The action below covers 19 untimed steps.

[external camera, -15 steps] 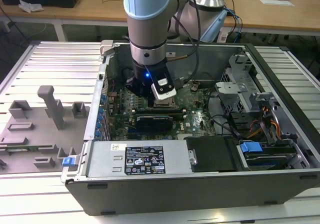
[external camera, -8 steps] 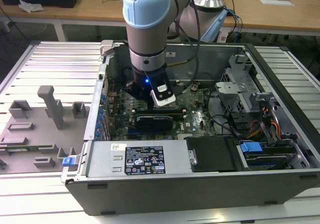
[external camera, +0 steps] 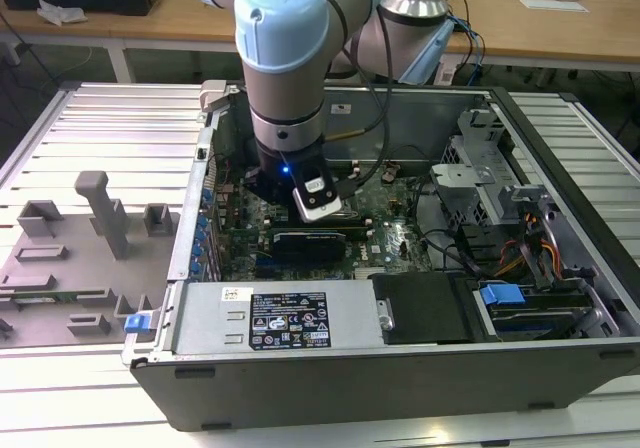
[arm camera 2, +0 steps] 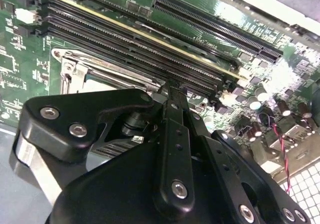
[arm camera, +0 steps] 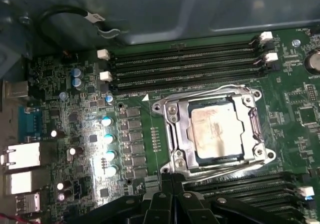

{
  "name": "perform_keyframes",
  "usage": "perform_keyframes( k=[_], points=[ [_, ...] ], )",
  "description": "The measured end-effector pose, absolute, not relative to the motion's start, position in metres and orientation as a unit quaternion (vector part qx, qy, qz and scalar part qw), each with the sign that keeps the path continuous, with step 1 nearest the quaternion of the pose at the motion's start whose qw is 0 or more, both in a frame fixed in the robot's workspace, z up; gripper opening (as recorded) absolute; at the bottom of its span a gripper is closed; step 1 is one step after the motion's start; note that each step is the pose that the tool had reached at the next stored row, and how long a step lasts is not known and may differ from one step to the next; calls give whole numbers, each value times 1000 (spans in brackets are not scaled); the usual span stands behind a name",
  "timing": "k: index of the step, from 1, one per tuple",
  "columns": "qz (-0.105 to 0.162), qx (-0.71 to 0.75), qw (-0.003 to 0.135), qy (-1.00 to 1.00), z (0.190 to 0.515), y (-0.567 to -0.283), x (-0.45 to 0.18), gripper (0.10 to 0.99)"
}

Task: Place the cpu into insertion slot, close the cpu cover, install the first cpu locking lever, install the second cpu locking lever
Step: 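Install the second cpu locking lever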

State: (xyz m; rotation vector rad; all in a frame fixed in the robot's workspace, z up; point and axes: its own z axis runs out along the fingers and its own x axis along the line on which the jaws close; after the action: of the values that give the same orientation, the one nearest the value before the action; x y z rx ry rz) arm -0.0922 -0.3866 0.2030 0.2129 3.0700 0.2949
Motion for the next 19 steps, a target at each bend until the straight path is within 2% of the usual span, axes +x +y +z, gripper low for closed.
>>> perform_keyframes(
  k=[4,12,19],
  points=[
    [109,69,24,991,201,-386,-93,106],
    [111,69,24,991,196,-386,-94,106],
    [110,69,24,991,215,-386,-94,106]
  ],
)
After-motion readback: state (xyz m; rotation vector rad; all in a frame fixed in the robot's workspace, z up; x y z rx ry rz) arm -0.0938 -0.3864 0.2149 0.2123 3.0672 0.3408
